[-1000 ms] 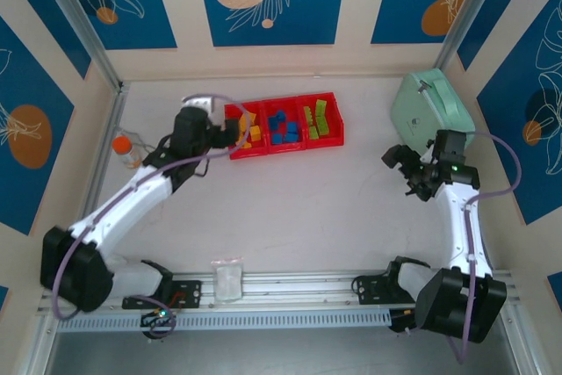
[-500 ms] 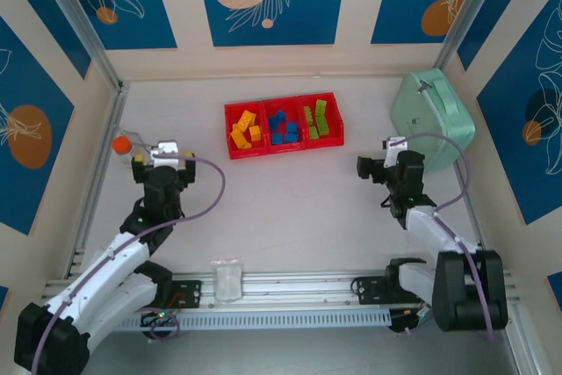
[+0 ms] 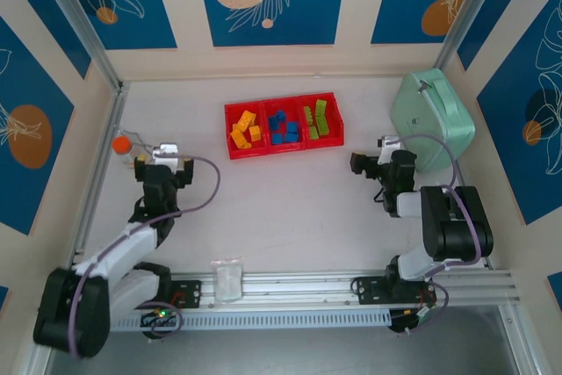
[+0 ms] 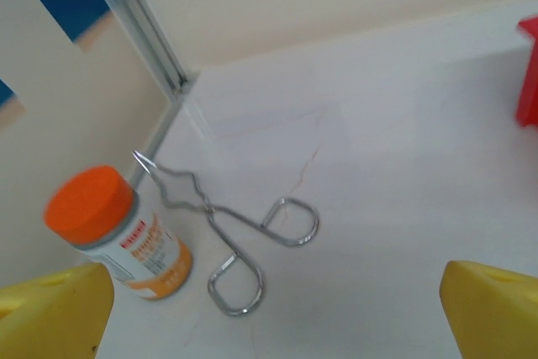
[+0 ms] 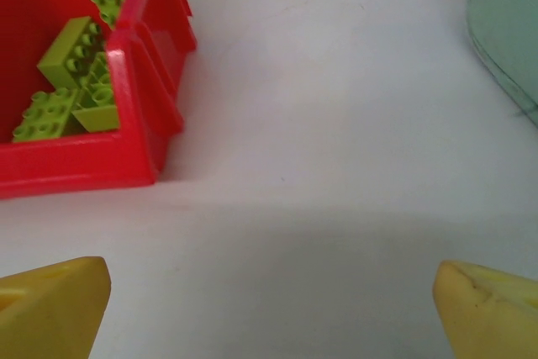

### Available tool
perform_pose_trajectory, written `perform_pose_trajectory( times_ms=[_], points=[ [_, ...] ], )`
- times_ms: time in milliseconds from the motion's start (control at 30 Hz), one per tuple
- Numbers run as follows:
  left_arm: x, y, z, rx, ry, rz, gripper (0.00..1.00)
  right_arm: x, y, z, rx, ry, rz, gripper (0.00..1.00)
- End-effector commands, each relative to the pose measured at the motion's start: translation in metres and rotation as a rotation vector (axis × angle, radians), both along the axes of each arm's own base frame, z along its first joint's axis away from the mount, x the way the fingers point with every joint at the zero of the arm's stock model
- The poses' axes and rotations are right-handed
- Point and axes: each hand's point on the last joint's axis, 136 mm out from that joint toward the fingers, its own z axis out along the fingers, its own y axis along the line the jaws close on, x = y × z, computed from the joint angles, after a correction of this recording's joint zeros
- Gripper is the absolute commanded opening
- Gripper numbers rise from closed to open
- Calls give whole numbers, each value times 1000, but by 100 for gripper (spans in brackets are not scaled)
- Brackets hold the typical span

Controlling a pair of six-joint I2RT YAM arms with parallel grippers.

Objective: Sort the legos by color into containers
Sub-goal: Reset both arms

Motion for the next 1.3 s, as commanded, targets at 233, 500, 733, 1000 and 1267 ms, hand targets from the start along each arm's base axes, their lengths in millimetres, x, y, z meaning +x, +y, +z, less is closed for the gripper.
perform_pose_trajectory(
  times_ms=[233, 500, 733, 1000, 1267],
  points=[
    [51, -11, -57, -186, 27, -103, 99, 10, -1, 17, -9, -56, -14, 99],
    [46, -36, -51, -171, -42, -277, 99, 10, 0, 17, -10, -56, -14, 99],
    [44, -30, -49, -143, -56, -210, 99, 11, -1, 18, -11, -57, -17, 99],
    [55, -21, -53, -149, -1, -145, 99, 11, 1, 17, -16, -53, -12, 99],
    [55, -21, -53, -148, 1, -147, 99, 11, 1, 16, -13, -49, -9, 99]
  ],
)
